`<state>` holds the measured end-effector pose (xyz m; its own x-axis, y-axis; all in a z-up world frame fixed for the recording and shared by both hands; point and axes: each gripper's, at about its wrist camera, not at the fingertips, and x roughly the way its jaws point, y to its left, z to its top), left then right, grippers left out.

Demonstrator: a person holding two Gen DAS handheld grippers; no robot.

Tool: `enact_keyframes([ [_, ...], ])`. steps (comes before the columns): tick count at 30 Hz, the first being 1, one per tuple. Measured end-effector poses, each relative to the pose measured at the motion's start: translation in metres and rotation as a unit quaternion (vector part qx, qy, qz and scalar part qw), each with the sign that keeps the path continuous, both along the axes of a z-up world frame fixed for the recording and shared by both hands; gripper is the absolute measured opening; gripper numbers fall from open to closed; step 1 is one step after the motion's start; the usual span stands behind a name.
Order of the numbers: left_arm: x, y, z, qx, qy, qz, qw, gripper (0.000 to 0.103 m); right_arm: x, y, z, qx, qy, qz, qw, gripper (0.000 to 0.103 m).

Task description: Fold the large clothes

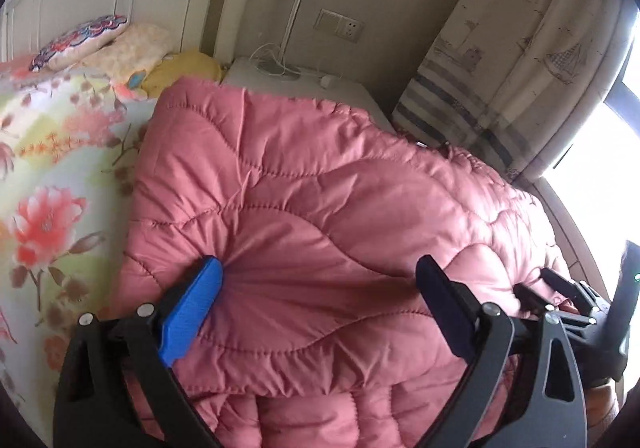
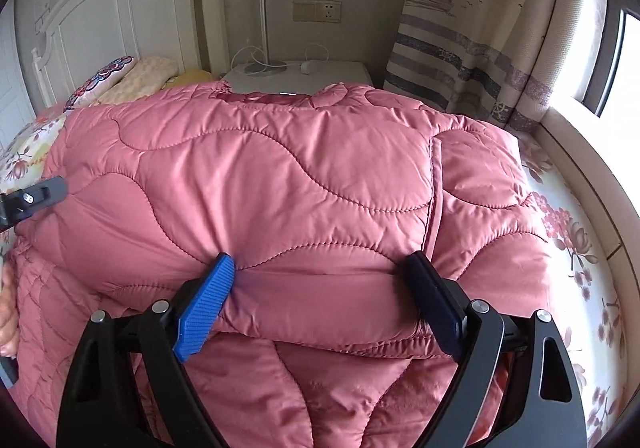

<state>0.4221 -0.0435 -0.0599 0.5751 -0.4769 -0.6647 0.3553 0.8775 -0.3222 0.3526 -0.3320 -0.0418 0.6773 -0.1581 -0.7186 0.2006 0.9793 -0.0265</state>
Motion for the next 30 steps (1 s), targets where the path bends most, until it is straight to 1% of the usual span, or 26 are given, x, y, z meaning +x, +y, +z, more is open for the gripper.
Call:
enact_keyframes([
  [3,0.010,0.018,0.027,-0.079,0.012,0.003,0.9968,0.097,-0.001,-0.001,-0.001,0.007,0.000,0.000,1.000,0.085],
  [4,0.014,0.023,0.036,-0.099,0.009,0.009,0.9950,0.097,-0.001,-0.002,-0.001,0.009,0.000,0.000,1.000,0.085],
  [5,0.020,0.027,0.046,-0.108,0.002,0.017,0.9940,0.097,-0.001,-0.002,-0.001,0.011,0.000,0.000,1.000,0.085],
  [6,0.026,0.026,0.051,-0.105,-0.003,0.020,0.9943,0.097,-0.001,-0.003,-0.001,0.011,0.000,0.000,1.000,0.085],
  [8,0.044,0.018,0.051,-0.089,0.006,0.013,0.9960,0.097,-0.001,-0.003,-0.001,0.011,0.000,0.001,1.000,0.085],
  [9,0.052,0.012,0.044,-0.077,0.018,0.007,0.9968,0.097,-0.001,-0.003,-0.001,0.011,-0.001,-0.002,1.000,0.085],
  [10,0.064,0.005,0.030,-0.057,0.041,0.002,0.9975,0.097,-0.002,-0.004,-0.001,0.013,-0.001,-0.002,1.000,0.085],
  [12,0.078,0.001,0.010,-0.040,0.071,0.000,0.9967,0.097,-0.002,-0.005,0.000,0.015,-0.002,-0.001,1.000,0.086],
  [13,0.080,0.001,0.005,-0.038,0.068,0.001,0.9969,0.097,-0.002,-0.004,0.000,0.017,-0.002,0.001,1.000,0.086],
  [14,0.080,0.000,0.008,-0.034,0.061,0.001,0.9975,0.097,-0.002,-0.005,0.000,0.020,-0.003,0.004,1.000,0.086],
  [15,0.080,0.000,0.011,-0.035,0.065,0.002,0.9973,0.097,-0.002,-0.005,0.000,0.020,-0.003,0.004,1.000,0.086],
  [17,0.081,0.006,0.024,-0.069,0.067,0.003,0.9954,0.097,-0.002,-0.005,0.000,0.022,-0.003,0.004,1.000,0.086],
  [18,0.082,0.009,0.031,-0.086,0.062,0.005,0.9943,0.097,-0.002,-0.005,0.000,0.023,-0.003,0.004,1.000,0.086],
  [19,0.086,0.012,0.039,-0.096,0.054,0.011,0.9939,0.097,-0.002,-0.005,0.000,0.024,-0.003,0.004,1.000,0.086],
  [20,0.090,0.014,0.043,-0.093,0.047,0.016,0.9944,0.097,-0.002,-0.006,0.000,0.025,-0.003,0.004,1.000,0.087],
  [21,0.095,0.013,0.046,-0.082,0.042,0.021,0.9955,0.097,-0.002,-0.006,0.000,0.025,-0.003,0.005,1.000,0.087],
  [22,0.104,0.009,0.043,-0.063,0.045,0.027,0.9966,0.097,-0.003,-0.005,0.000,0.026,-0.003,0.005,1.000,0.087],
  [24,0.118,0.002,0.027,-0.043,0.068,0.033,0.9962,0.098,-0.003,-0.006,0.000,0.027,-0.003,0.005,1.000,0.087],
  [25,0.126,-0.001,0.010,-0.036,0.086,0.033,0.9951,0.098,-0.003,-0.006,0.000,0.028,-0.004,0.005,1.000,0.087],
  [26,0.129,-0.002,0.004,-0.032,0.082,0.033,0.9956,0.099,-0.003,-0.006,0.000,0.029,-0.004,0.006,1.000,0.087],
  [27,0.125,-0.004,0.004,-0.022,0.060,0.030,0.9975,0.101,-0.003,-0.006,0.000,0.032,-0.006,0.010,0.999,0.087],
  [28,0.122,-0.009,0.005,-0.005,0.048,0.030,0.9984,0.101,-0.004,-0.005,0.000,0.033,-0.006,0.012,0.999,0.087],
  [29,0.120,-0.015,0.007,0.019,0.042,0.031,0.9985,0.101,-0.003,-0.005,0.000,0.032,-0.005,0.012,0.999,0.087],
  [30,0.118,-0.018,0.008,0.035,0.034,0.035,0.9982,0.101,-0.003,-0.005,0.000,0.032,-0.005,0.011,0.999,0.087],
])
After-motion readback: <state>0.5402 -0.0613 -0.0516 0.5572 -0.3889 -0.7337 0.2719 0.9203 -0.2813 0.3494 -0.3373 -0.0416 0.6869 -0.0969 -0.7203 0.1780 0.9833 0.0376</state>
